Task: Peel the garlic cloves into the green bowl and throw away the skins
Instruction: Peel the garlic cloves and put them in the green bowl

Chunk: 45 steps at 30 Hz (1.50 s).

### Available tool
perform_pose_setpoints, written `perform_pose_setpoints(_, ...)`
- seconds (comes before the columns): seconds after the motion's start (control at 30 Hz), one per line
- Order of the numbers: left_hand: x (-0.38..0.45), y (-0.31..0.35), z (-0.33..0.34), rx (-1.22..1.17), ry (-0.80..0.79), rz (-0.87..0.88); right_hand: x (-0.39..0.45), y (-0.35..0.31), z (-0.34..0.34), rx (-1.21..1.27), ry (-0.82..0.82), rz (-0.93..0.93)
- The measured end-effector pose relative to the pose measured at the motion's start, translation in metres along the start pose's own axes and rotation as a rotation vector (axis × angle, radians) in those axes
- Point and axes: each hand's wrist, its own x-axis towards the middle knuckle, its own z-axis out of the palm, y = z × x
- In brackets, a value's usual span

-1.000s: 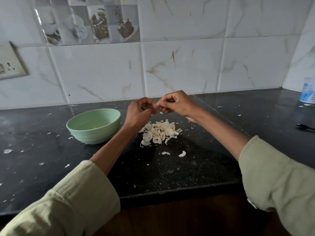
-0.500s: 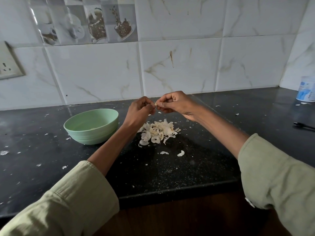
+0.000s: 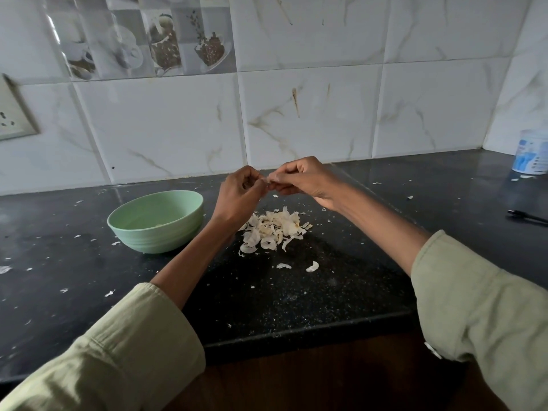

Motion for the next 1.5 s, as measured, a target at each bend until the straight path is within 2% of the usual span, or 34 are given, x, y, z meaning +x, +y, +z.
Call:
perform_pose_setpoints(0.27, 0.002, -0.007, 0.004, -0.058, 0.039, -0.068, 0.003, -0.001, -0.001, 0.087, 0.013, 0.049)
perform_pose_setpoints(0.57, 0.004, -0.004, -0.002, -0.203, -0.062, -0.121, 0.003, 0.000, 0.001, -0.151, 0.017, -0.113)
perform_pose_setpoints(0.83, 0.001, 0.003, -0.004, -0.422, 0.040, -0.181, 0.003, -0.002, 0.008, 0.038, 0.040, -0.106)
perform_pose_setpoints(0.97, 0.001, 0.004, -0.005, -0.529, 0.052, -0.237, 0.004, 0.003, 0.014, 0.039, 0.090, -0.132)
perform_pose_setpoints(1.23, -0.002, 0.002, -0.009, -0.568, -0.010, -0.261, 0.000, -0.001, 0.015, 0.067, 0.046, -0.140)
perform_pose_setpoints(1.5, -0.001, 0.006, -0.003, -0.539, 0.094, -0.269, -0.001, -0.001, 0.018, -0.035, 0.110, -0.186)
